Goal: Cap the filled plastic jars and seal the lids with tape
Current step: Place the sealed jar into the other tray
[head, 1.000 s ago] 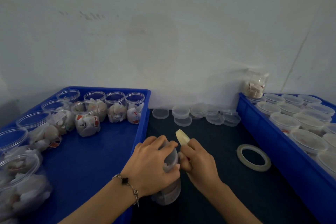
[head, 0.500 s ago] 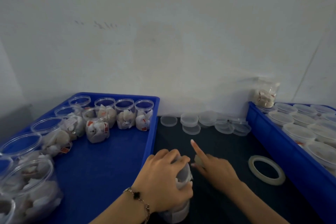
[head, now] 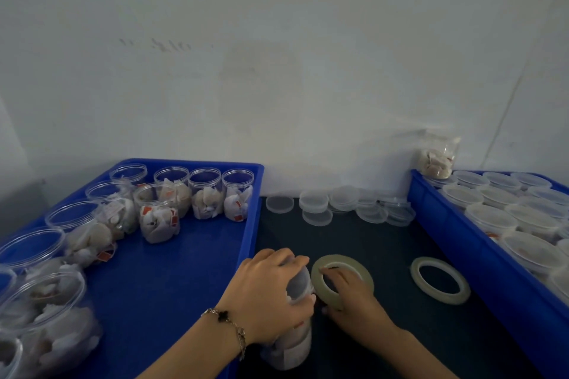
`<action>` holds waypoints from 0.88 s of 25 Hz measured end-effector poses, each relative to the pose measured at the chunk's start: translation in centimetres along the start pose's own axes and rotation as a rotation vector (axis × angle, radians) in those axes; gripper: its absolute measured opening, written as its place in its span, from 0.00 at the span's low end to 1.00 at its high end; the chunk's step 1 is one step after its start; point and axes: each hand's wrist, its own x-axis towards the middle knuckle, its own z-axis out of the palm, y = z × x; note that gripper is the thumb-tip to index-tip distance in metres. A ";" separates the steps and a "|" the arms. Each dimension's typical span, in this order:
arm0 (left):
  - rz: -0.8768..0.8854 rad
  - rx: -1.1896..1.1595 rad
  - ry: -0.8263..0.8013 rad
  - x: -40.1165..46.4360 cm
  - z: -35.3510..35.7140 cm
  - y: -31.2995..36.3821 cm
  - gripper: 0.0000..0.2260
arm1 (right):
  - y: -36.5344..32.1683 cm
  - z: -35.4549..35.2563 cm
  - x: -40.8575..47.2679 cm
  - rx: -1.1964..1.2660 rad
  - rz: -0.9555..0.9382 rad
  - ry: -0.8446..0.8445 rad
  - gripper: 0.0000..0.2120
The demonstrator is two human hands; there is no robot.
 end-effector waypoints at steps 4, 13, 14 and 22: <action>0.021 -0.100 -0.048 0.1 -0.2 0.1 0.22 | -4.6 -1.4 -2.8 0.452 -0.193 -0.271 0.42; -0.055 -0.067 -0.039 -0.2 0.5 1.6 0.17 | -7.7 0.1 -5.0 0.381 -0.018 0.153 0.27; -0.039 -0.049 -0.024 -0.3 0.5 1.8 0.16 | -7.9 0.3 -5.0 0.369 0.013 0.148 0.29; 0.042 -0.081 -0.212 -0.4 -0.2 2.5 0.32 | -7.9 0.1 -5.8 0.357 0.100 0.112 0.47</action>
